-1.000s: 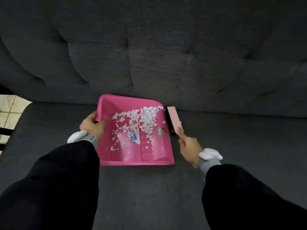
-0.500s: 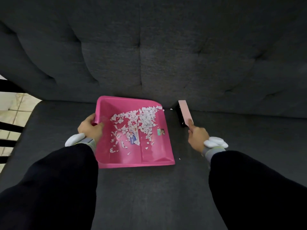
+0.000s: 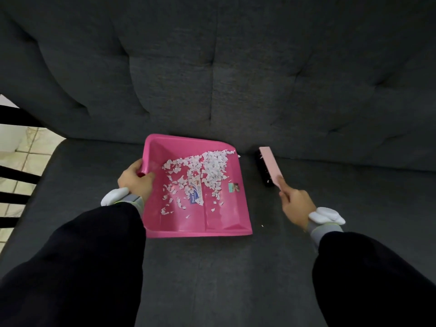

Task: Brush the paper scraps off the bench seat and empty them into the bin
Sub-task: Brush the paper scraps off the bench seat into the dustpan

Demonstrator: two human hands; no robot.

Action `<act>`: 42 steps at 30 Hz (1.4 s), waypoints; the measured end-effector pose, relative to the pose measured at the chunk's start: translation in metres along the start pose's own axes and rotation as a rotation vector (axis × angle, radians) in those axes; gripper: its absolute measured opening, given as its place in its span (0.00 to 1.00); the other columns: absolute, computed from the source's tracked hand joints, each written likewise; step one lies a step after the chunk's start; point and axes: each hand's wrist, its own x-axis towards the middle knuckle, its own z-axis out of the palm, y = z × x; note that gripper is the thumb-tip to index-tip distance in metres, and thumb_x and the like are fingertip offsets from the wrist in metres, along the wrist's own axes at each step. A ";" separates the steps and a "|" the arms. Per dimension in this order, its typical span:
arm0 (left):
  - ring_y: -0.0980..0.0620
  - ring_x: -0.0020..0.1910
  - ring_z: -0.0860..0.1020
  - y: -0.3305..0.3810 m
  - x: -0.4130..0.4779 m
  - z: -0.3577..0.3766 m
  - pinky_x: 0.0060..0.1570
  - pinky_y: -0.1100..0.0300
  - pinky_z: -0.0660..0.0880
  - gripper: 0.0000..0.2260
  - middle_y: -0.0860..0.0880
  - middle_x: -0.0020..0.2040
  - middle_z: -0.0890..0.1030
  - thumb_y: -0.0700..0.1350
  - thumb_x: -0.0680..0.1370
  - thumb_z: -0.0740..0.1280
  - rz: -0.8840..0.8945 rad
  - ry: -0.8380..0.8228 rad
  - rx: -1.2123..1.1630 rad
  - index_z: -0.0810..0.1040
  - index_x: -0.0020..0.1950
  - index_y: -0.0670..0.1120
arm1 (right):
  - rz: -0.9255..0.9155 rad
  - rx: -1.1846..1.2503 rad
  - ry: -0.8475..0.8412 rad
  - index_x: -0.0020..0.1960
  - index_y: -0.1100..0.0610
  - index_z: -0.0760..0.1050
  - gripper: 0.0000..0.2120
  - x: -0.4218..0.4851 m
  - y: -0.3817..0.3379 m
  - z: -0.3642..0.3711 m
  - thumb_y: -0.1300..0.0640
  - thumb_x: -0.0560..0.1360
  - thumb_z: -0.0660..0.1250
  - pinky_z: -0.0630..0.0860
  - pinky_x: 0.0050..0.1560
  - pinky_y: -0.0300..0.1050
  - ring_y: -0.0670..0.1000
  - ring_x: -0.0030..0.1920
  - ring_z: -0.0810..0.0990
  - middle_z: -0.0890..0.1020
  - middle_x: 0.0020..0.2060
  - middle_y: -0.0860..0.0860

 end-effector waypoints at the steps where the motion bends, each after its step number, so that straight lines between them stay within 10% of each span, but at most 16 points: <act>1: 0.52 0.38 0.76 -0.001 0.001 0.000 0.47 0.61 0.67 0.17 0.55 0.36 0.75 0.38 0.74 0.65 0.003 -0.002 0.000 0.76 0.63 0.46 | 0.036 -0.021 0.002 0.75 0.51 0.58 0.25 0.002 -0.003 0.001 0.59 0.80 0.56 0.73 0.52 0.50 0.65 0.54 0.78 0.81 0.52 0.65; 5: 0.50 0.41 0.74 -0.003 0.001 0.000 0.46 0.61 0.67 0.18 0.59 0.34 0.72 0.39 0.74 0.65 0.003 -0.015 0.003 0.76 0.63 0.47 | 0.043 0.067 -0.027 0.75 0.52 0.59 0.24 0.004 -0.029 0.018 0.60 0.80 0.57 0.72 0.53 0.45 0.62 0.56 0.78 0.80 0.56 0.64; 9: 0.53 0.36 0.73 -0.003 -0.002 0.000 0.46 0.60 0.68 0.17 0.56 0.35 0.74 0.39 0.74 0.65 0.005 -0.015 -0.028 0.76 0.63 0.47 | 0.048 0.348 -0.060 0.72 0.46 0.64 0.22 -0.007 -0.027 0.012 0.59 0.80 0.57 0.73 0.29 0.36 0.48 0.30 0.78 0.82 0.48 0.57; 13: 0.54 0.35 0.74 -0.006 -0.005 -0.006 0.47 0.60 0.68 0.18 0.53 0.38 0.76 0.39 0.74 0.65 -0.022 0.008 -0.054 0.75 0.64 0.47 | 0.001 0.220 0.052 0.73 0.48 0.63 0.23 -0.009 -0.006 -0.007 0.60 0.80 0.59 0.74 0.51 0.45 0.61 0.51 0.80 0.82 0.52 0.63; 22: 0.49 0.45 0.75 -0.019 0.016 -0.031 0.51 0.59 0.70 0.19 0.45 0.49 0.79 0.38 0.74 0.65 -0.047 0.066 -0.015 0.74 0.65 0.46 | -0.041 -0.316 -0.135 0.77 0.50 0.48 0.29 0.037 -0.046 0.007 0.58 0.80 0.55 0.73 0.51 0.49 0.63 0.54 0.78 0.77 0.56 0.64; 28: 0.50 0.46 0.75 -0.016 0.022 -0.029 0.52 0.60 0.69 0.20 0.50 0.47 0.76 0.39 0.74 0.65 -0.049 0.046 -0.021 0.73 0.66 0.46 | -0.179 0.075 -0.161 0.72 0.44 0.63 0.23 0.032 -0.034 0.001 0.55 0.79 0.60 0.74 0.60 0.50 0.57 0.57 0.80 0.81 0.57 0.58; 42: 0.51 0.44 0.73 -0.015 0.017 -0.028 0.48 0.62 0.66 0.18 0.49 0.45 0.76 0.38 0.74 0.65 -0.003 0.063 0.002 0.75 0.64 0.45 | -0.233 0.239 -0.124 0.74 0.48 0.60 0.24 -0.019 -0.065 0.043 0.59 0.80 0.59 0.72 0.52 0.44 0.59 0.51 0.81 0.82 0.53 0.63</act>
